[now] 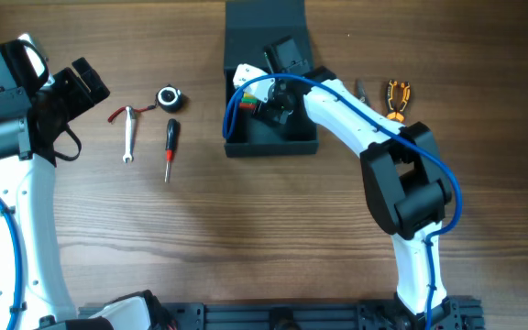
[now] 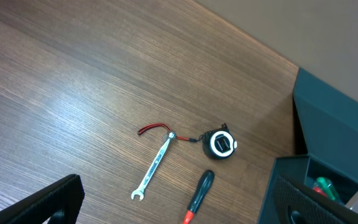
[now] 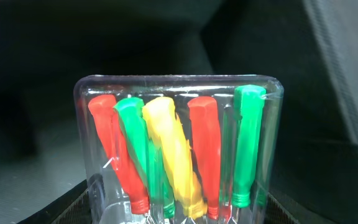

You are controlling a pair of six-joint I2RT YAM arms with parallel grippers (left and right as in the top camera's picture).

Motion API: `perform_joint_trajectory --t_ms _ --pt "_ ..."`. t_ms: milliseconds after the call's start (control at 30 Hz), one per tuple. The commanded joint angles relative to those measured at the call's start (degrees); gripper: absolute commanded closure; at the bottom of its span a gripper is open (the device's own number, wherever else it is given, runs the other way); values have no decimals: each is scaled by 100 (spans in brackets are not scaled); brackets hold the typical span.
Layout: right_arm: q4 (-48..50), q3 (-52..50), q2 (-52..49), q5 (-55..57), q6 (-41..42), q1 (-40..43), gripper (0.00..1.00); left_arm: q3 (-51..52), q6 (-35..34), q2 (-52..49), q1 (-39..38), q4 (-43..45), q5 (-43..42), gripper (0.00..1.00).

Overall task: Pack container
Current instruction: 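Lower the case into the box and open the right gripper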

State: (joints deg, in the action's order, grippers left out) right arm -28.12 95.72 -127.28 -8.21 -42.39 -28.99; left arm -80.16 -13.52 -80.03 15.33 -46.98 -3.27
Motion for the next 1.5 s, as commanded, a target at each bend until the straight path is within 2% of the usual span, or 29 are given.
perform_joint_trajectory --t_ms 0,267,400,433,500,600,667,967,1100,1133,1233,1467 --pt "-28 37 -39 243 -116 -96 92 -129 131 -24 33 -4 33 0" --pt "0 37 -39 247 -129 -98 90 -129 131 -24 33 -4 33 0" --pt "66 46 -33 570 -151 -157 79 -129 131 -24 33 -4 33 0" --pt "61 66 -33 726 -81 -179 74 -129 131 -24 33 -4 33 0" --pt "35 114 -13 1108 68 -254 71 -129 131 -24 33 -4 33 0" --pt "-52 114 131 1143 269 -308 66 -129 131 -24 33 -4 33 0" --pt "-98 114 361 1141 507 -319 58 -129 131 -24 33 -4 33 0" --pt "-282 114 603 1143 490 -319 41 -129 131 -24 33 -4 33 0" --pt "-280 114 603 1139 509 -319 25 -129 131 -24 33 -4 33 0" --pt "-278 114 603 1141 507 -319 2 -129 131 -24 33 -4 33 0" --pt "-280 114 603 1132 533 -321 1 -129 131 -24 33 -4 33 0" --pt "-262 114 728 1130 1167 -326 1 -129 131 -24 33 -4 33 0"
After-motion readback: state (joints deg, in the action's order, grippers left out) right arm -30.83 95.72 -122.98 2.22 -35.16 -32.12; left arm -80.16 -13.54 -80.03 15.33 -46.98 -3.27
